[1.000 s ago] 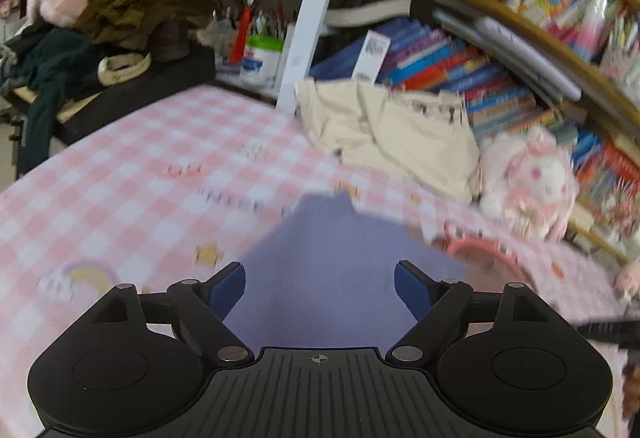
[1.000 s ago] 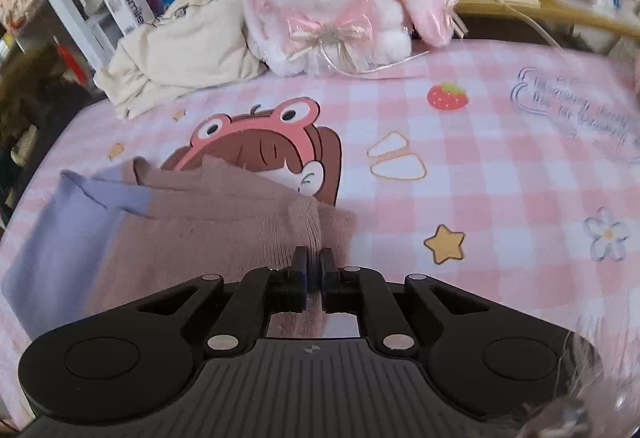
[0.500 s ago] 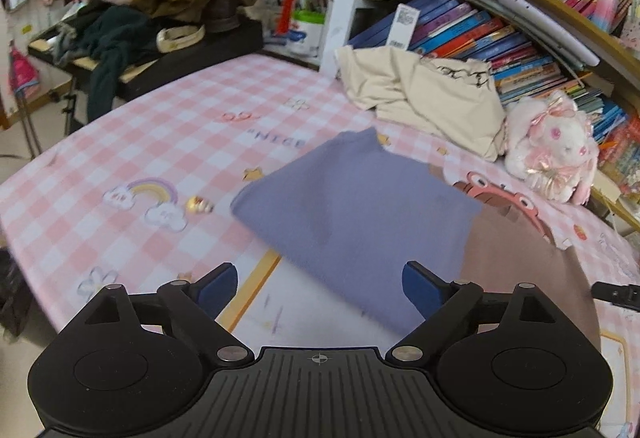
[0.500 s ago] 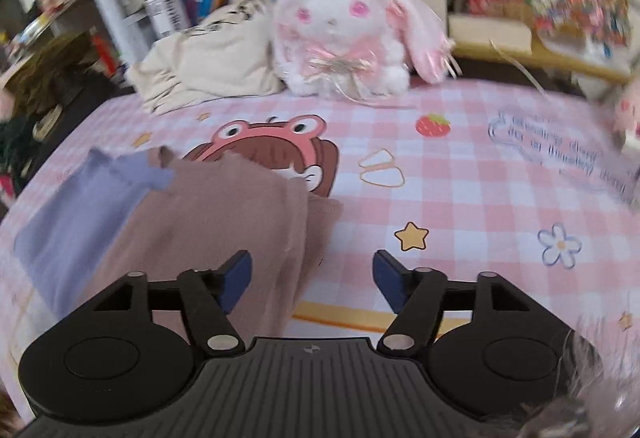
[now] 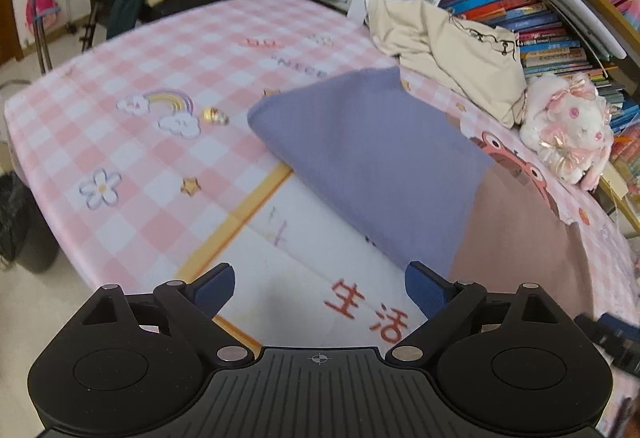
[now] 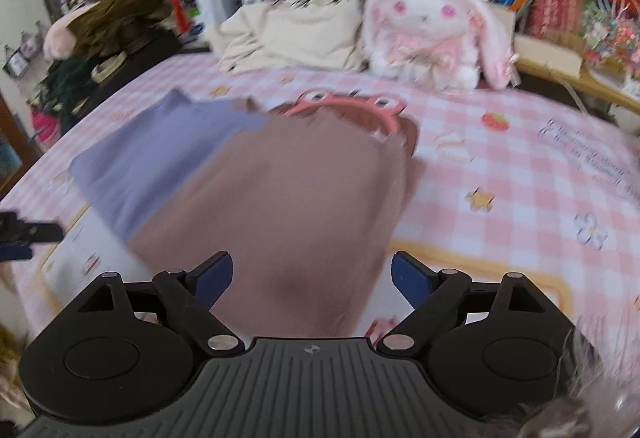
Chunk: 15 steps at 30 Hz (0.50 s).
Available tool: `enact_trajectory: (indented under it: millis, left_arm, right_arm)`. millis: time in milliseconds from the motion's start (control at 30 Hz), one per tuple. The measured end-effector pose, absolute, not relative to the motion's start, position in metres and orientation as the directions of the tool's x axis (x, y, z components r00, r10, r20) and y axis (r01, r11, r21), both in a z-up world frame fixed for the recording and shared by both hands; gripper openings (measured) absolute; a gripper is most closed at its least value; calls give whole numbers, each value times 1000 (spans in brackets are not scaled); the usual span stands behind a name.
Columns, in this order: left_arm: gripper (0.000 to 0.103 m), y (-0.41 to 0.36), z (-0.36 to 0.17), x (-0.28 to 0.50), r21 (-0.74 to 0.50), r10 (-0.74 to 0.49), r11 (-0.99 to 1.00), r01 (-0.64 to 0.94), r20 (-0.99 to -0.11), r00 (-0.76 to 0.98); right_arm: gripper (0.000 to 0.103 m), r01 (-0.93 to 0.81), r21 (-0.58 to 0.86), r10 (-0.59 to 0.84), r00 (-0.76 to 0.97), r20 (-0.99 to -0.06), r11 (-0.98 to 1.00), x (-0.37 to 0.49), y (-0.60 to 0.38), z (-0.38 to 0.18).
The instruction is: Fold clothes
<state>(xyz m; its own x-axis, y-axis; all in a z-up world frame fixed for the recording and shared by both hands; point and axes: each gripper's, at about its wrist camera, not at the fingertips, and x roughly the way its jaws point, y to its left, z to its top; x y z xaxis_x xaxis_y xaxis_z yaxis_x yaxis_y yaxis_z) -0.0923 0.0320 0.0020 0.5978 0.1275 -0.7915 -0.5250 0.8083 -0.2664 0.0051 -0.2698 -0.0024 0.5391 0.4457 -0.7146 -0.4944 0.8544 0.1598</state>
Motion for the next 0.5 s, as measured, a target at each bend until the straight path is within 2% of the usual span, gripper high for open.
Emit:
enact_trajectory:
  millis: [233, 500]
  left_arm:
    - [94, 31, -8, -95, -338, 67, 765, -548, -805, 590]
    - [94, 29, -8, -94, -336, 77, 759, -558, -805, 589]
  right_arm:
    - [88, -570, 114, 471, 531, -705, 813, -16, -261, 0]
    - [88, -541, 139, 461, 523, -717, 829, -12, -268, -4]
